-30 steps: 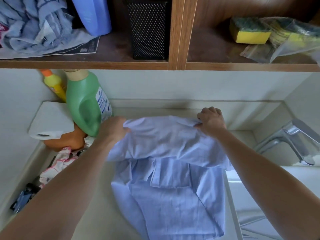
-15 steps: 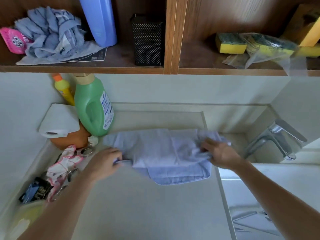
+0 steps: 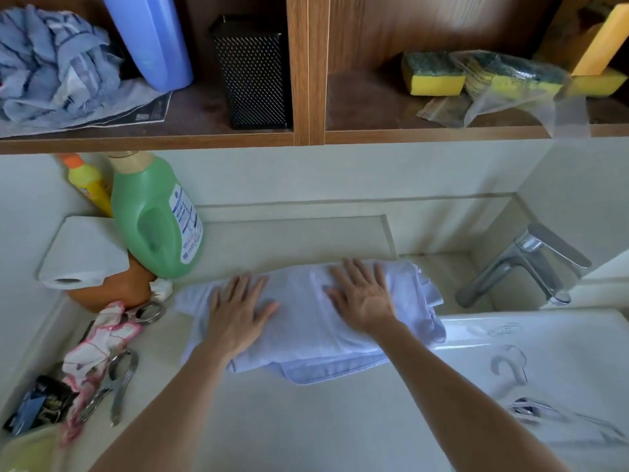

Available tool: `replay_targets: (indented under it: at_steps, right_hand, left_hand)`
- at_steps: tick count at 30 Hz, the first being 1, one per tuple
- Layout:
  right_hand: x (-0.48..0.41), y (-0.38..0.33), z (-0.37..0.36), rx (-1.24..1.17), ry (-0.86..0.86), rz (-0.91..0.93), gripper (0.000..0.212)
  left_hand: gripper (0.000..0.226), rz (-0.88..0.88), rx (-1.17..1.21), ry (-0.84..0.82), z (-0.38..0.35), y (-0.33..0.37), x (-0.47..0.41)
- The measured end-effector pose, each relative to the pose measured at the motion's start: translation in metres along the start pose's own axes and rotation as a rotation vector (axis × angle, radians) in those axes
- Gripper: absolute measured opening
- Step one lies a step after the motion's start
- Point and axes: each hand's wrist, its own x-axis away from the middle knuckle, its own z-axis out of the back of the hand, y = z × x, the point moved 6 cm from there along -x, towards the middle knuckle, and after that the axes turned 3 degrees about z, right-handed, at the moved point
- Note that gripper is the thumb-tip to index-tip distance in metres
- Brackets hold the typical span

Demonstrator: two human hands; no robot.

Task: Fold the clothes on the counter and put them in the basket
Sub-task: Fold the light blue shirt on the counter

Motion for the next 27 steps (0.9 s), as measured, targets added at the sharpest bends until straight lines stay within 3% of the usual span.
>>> replay_targets:
  at_steps: [4, 9, 11, 15, 17, 19, 21, 23, 24, 27]
  right_hand:
    - [0.029, 0.076, -0.009, 0.054, -0.059, -0.326, 0.071]
    - [0.03, 0.107, -0.008, -0.339, -0.111, -0.55, 0.089]
    - [0.034, 0.11, -0.008, -0.382, -0.114, -0.593, 0.088]
    - [0.03, 0.085, 0.016, 0.007, 0.103, -0.381, 0.065]
    - [0.032, 0.06, 0.023, 0.044, 0.166, -0.327, 0.057]
    - [0.04, 0.033, 0.013, 0.004, 0.093, -0.343, 0.057]
    - [0.048, 0.018, -0.011, 0.016, -0.043, -0.305, 0.071]
    - [0.046, 0.021, -0.019, 0.009, -0.142, -0.231, 0.087]
    - [0.042, 0.026, -0.017, -0.008, -0.179, -0.196, 0.089]
    - [0.037, 0.034, 0.007, -0.014, -0.242, -0.204, 0.074]
  left_hand:
    - [0.094, 0.149, -0.006, -0.038, -0.021, -0.049, 0.016]
    - [0.122, 0.25, 0.106, -0.167, -0.02, -0.059, 0.008]
    - [0.131, 0.273, 0.119, -0.238, -0.014, -0.061, 0.007]
    - [0.13, 0.253, -0.038, -0.438, 0.005, -0.054, 0.009]
    - [0.114, 0.255, -0.09, -0.495, 0.017, -0.042, 0.004]
    - [0.088, 0.259, 0.026, -0.432, 0.026, -0.024, -0.004]
    - [0.071, 0.186, 0.242, -0.336, 0.031, 0.003, -0.01]
    - [0.088, 0.063, 0.32, -0.391, 0.026, 0.034, -0.003]
    - [0.101, 0.034, 0.247, -0.425, 0.023, 0.047, 0.002]
    - [0.102, 0.111, 0.003, -0.399, 0.014, 0.06, 0.015]
